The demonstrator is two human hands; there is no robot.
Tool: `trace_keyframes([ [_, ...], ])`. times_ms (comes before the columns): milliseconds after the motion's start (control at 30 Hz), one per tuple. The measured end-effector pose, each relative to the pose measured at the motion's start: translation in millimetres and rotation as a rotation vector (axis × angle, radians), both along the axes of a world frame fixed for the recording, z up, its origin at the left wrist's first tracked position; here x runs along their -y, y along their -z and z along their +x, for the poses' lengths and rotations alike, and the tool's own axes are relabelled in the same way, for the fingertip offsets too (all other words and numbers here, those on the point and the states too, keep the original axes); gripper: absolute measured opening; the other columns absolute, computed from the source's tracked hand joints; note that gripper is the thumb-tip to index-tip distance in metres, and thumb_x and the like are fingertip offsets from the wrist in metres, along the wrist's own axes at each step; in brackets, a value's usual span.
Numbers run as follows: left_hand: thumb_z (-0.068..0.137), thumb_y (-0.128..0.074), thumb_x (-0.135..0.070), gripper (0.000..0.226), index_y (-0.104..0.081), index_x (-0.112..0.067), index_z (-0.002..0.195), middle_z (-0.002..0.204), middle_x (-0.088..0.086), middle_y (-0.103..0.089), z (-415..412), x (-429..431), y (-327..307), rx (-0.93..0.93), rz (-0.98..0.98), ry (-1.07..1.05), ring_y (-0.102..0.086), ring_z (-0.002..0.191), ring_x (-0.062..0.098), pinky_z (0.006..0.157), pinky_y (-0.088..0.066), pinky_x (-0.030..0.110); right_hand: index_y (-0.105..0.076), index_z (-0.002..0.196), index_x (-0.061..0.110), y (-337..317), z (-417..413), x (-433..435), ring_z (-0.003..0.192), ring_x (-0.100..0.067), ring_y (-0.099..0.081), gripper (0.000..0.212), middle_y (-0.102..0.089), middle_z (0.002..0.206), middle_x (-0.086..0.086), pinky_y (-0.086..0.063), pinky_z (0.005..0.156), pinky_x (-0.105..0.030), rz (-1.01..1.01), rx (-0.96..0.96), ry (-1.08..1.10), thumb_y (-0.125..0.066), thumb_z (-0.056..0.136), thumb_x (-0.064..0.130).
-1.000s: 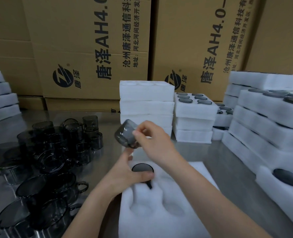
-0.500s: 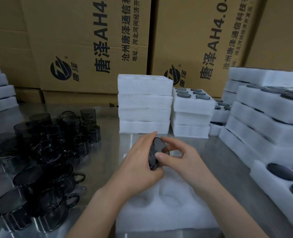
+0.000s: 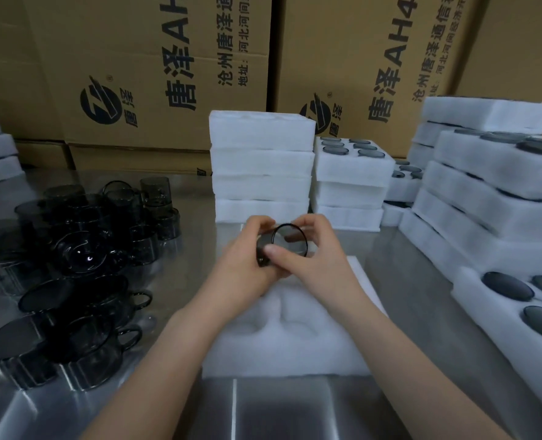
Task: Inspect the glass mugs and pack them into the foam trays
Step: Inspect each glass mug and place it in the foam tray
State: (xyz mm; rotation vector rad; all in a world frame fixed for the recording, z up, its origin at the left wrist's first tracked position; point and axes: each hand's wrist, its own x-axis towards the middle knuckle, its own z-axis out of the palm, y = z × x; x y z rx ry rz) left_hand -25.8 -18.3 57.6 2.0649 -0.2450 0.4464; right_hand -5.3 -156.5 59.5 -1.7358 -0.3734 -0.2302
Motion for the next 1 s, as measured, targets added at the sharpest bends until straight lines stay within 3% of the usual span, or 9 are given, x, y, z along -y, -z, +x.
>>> trace_keyframes([
  [133,0.074,-0.071,-0.004,0.052,-0.05,-0.037,0.109,0.107,-0.013,-0.063,2.2,-5.3,-3.5,0.037,-0.045,-0.031,-0.065,0.093,0.012,0.068,-0.054,0.026,-0.062,0.111,0.029,-2.4,5.8,-0.7,0.101,0.005,-0.06,0.048,-0.065,0.1,0.022,-0.051,0.089,-0.023,0.009,0.052,-0.131,-0.085,0.073,0.012],
  [233,0.074,-0.075,-0.003,0.058,-0.055,-0.037,0.116,0.11,-0.017,-0.061,0.0,-2.9,-5.4,0.077,-0.052,-0.025,-0.062,0.096,0.001,0.076,-0.049,0.012,-0.063,0.107,0.022,-2.4,7.1,0.6,0.104,-0.004,-0.061,0.045,-0.066,0.105,0.008,-0.053,0.091,-0.031,0.087,0.044,-0.12,-0.085,0.07,0.006],
  [333,0.068,-0.085,-0.009,0.068,-0.057,-0.019,0.129,0.117,-0.018,-0.054,-3.8,4.2,-5.1,0.095,-0.059,0.005,-0.055,0.096,-0.014,0.078,-0.04,-0.001,-0.058,0.096,0.015,-2.4,4.8,-1.0,0.097,-0.007,-0.064,0.038,-0.066,0.102,-0.006,-0.054,0.088,-0.033,0.134,0.031,-0.078,-0.086,0.07,0.01],
  [467,0.065,-0.088,-0.014,0.07,-0.06,-0.018,0.129,0.119,-0.016,-0.056,-7.1,6.7,-5.0,0.131,-0.01,-0.002,-0.049,0.105,-0.012,0.084,-0.035,-0.004,-0.052,0.084,0.015,-4.6,5.4,-4.4,0.085,-0.019,-0.067,0.034,-0.066,0.092,-0.013,-0.057,0.071,-0.038,0.161,-0.043,-0.012,-0.084,0.075,0.023],
  [533,0.064,-0.087,-0.01,0.068,-0.061,-0.025,0.125,0.114,-0.022,-0.06,-6.7,4.8,-5.3,0.121,-0.012,0.008,-0.052,0.095,-0.018,0.077,-0.039,-0.001,-0.052,0.081,0.014,-6.4,5.8,-3.6,0.074,-0.014,-0.066,0.03,-0.065,0.086,-0.012,-0.054,0.052,-0.031,0.225,-0.068,-0.022,-0.08,0.08,0.024],
  [600,0.064,-0.086,-0.008,0.066,-0.062,-0.029,0.121,0.106,-0.025,-0.062,-5.8,1.7,-5.8,0.101,-0.042,0.025,-0.056,0.088,-0.017,0.07,-0.043,0.003,-0.053,0.077,0.014,-8.0,6.1,-2.5,0.067,-0.011,-0.065,0.026,-0.066,0.079,-0.006,-0.05,0.045,-0.026,0.289,-0.086,-0.042,-0.076,0.084,0.024],
  [767,0.065,-0.084,-0.003,0.073,-0.059,-0.023,0.13,0.119,-0.012,-0.064,-1.2,-9.7,-8.1,0.1,-0.103,0.015,-0.06,0.11,0.003,0.096,-0.05,0.027,-0.065,0.09,0.012,-12.4,9.5,-3.5,0.072,-0.026,-0.07,0.015,-0.072,0.098,-0.006,-0.056,0.054,-0.033,0.373,-0.186,-0.146,-0.062,0.096,0.026],
  [867,0.068,-0.082,-0.001,0.07,-0.059,-0.025,0.13,0.117,-0.012,-0.066,0.6,-15.5,-8.5,0.081,-0.186,0.008,-0.063,0.108,0.005,0.097,-0.051,0.03,-0.068,0.107,0.02,-13.1,11.4,1.5,0.066,-0.026,-0.072,0.018,-0.072,0.106,0.002,-0.06,0.068,-0.037,0.41,-0.236,-0.305,-0.051,0.101,0.017],
  [1000,0.069,-0.081,0.003,0.07,-0.057,-0.019,0.131,0.12,-0.002,-0.066,1.0,-19.6,-6.6,0.06,-0.285,0.034,-0.065,0.109,0.012,0.098,-0.051,0.034,-0.061,0.124,0.019,-8.9,12.8,6.1,0.078,-0.024,-0.073,0.034,-0.066,0.119,-0.002,-0.059,0.08,-0.04,0.408,-0.258,-0.484,-0.051,0.097,-0.001],
])
